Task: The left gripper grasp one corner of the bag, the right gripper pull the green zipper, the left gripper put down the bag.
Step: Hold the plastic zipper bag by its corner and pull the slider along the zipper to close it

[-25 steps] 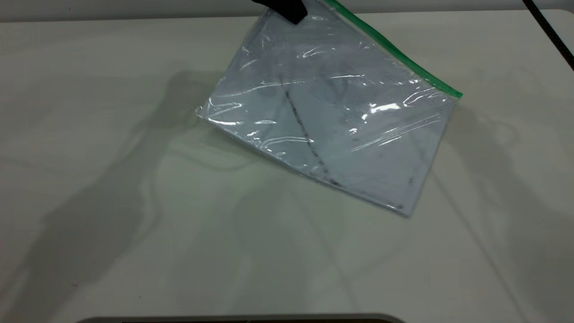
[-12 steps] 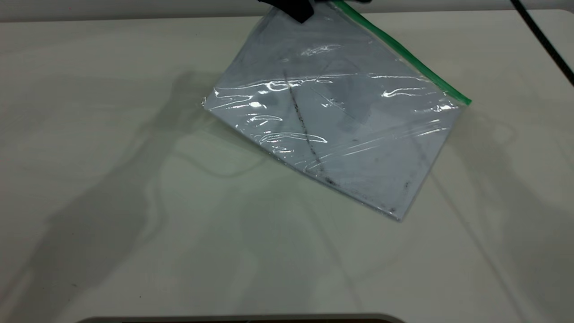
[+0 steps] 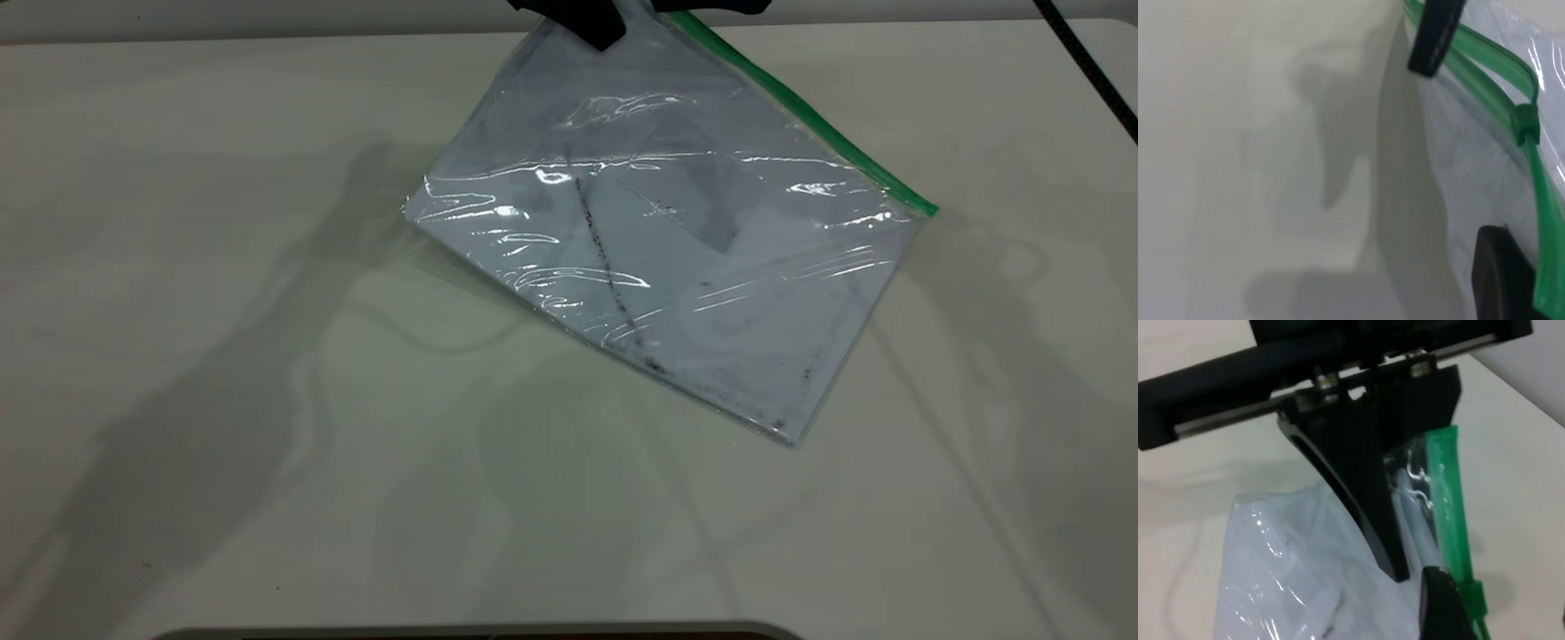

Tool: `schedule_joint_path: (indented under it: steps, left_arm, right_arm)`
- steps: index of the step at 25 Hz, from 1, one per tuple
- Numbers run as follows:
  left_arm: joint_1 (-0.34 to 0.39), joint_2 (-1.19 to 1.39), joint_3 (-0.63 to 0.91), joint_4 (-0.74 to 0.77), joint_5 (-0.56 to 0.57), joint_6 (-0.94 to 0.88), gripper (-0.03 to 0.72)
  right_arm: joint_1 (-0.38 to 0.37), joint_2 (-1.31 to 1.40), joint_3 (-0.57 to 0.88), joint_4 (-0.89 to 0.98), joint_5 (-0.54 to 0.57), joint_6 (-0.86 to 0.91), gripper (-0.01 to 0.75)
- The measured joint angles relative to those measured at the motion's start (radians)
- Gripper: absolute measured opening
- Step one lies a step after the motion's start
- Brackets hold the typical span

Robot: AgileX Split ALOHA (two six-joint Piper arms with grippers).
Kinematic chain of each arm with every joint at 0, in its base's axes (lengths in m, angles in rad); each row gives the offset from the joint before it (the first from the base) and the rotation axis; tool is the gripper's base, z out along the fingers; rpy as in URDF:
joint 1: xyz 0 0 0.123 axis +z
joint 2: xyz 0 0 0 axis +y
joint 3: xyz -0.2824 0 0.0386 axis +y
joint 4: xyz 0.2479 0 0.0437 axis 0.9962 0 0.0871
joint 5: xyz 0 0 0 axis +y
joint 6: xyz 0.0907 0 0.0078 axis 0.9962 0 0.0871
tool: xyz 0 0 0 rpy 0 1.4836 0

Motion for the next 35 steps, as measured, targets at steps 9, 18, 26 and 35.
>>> schedule_joint_path:
  steps: [9, 18, 26, 35]
  left_arm:
    - [0.0, 0.0, 0.0, 0.004, 0.0, 0.0, 0.055]
    - [0.0, 0.0, 0.0, 0.002, 0.0, 0.0, 0.055]
    - [0.0, 0.0, 0.0, 0.001, 0.0, 0.002, 0.055]
    - [0.0, -0.001, 0.0, -0.037, 0.0, 0.005, 0.055]
  right_arm:
    - [0.0, 0.007, -0.001, 0.01, 0.018, 0.0, 0.47]
    - [0.0, 0.019, -0.001, 0.035, 0.037, 0.0, 0.432]
    - [0.0, 0.03, -0.001, 0.049, 0.043, 0.0, 0.39]
    - [0.0, 0.046, -0.001, 0.054, 0.043, 0.0, 0.384]
